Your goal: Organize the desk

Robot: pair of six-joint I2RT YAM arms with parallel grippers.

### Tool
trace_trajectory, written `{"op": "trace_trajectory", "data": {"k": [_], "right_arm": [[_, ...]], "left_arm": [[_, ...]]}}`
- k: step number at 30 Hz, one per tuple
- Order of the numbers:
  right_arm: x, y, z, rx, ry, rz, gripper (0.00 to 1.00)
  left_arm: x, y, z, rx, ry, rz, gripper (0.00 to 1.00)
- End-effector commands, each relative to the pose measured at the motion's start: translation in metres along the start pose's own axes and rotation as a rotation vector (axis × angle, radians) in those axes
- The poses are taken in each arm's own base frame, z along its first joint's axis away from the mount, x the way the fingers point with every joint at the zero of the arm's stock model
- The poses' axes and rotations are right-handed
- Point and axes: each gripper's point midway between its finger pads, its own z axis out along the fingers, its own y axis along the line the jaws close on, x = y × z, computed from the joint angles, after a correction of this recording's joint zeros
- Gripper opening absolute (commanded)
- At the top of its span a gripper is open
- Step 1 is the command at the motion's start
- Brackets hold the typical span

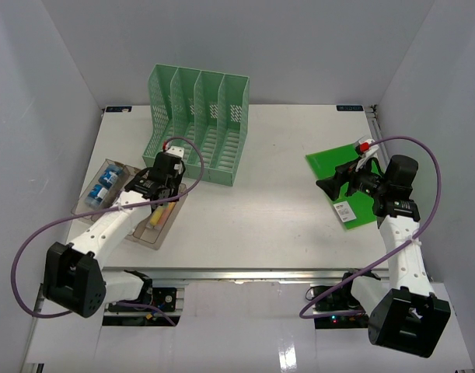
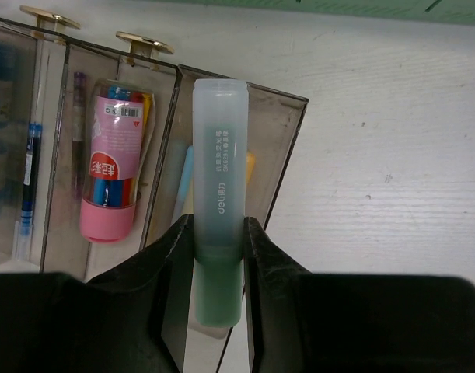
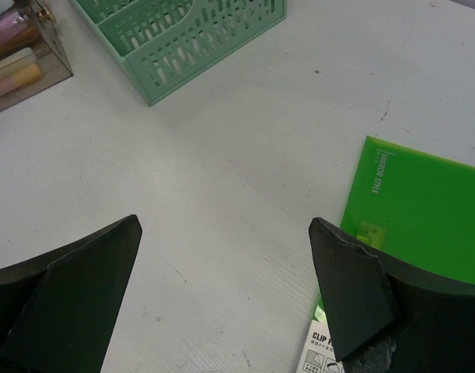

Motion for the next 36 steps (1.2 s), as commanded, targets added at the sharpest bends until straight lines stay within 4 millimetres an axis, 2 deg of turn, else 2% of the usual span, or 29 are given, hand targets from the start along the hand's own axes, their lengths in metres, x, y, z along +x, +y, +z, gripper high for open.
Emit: {"op": "trace_trajectory", "data": {"k": [1,5,7,13,17,20,23,25,27,28,31,33,36], "right_arm": [[0.000,-0.005,0.000,0.008,-0.012,-0.022,0.95],[0.002,-0.006,0.001,0.010,-0.009,-0.029,0.95],[0.004,-0.007,0.001,0.013,-0.004,-0.038,0.95],[0.012,-0.016,-0.001,0.055,0.033,-0.075,0.95],[0.022,-0.031,-0.003,0.122,0.092,-0.072,0.95],[0.030,-0.054,-0.006,0.245,0.173,-0.070,0.91],[0.043,-0.082,-0.007,0.453,0.303,-0.071,0.90],[0.059,-0.090,0.001,0.537,0.385,-0.055,0.90],[0.074,-0.085,0.014,0.576,0.464,-0.087,0.90],[0.078,-0.083,0.019,0.592,0.487,-0.103,0.90],[0.100,-0.091,0.030,0.664,0.571,-0.125,0.90],[0.115,-0.100,0.036,0.697,0.633,-0.133,0.90],[0.130,-0.114,0.038,0.756,0.701,-0.154,0.91]], "left_arm": [[0.009,0.009,0.010,-0.034,0.031,0.054,0.11],[0.022,0.016,0.016,-0.059,0.057,0.056,0.20],[0.027,0.019,0.017,-0.069,0.064,0.054,0.32],[0.023,0.020,0.016,-0.065,0.043,0.026,0.63],[0.012,0.011,0.007,-0.005,0.002,-0.010,0.89],[-0.008,-0.005,-0.010,0.103,-0.067,-0.074,0.92],[-0.036,-0.046,-0.052,0.396,-0.200,-0.155,0.98],[-0.046,-0.070,-0.073,0.566,-0.281,-0.230,0.98],[-0.059,-0.087,-0.106,0.740,-0.391,-0.270,0.98],[-0.057,-0.094,-0.114,0.801,-0.404,-0.307,0.98],[-0.040,-0.103,-0.121,0.879,-0.384,-0.402,0.98],[-0.038,-0.100,-0.129,0.890,-0.417,-0.438,0.98],[-0.029,-0.092,-0.126,0.855,-0.421,-0.532,0.98]]}}
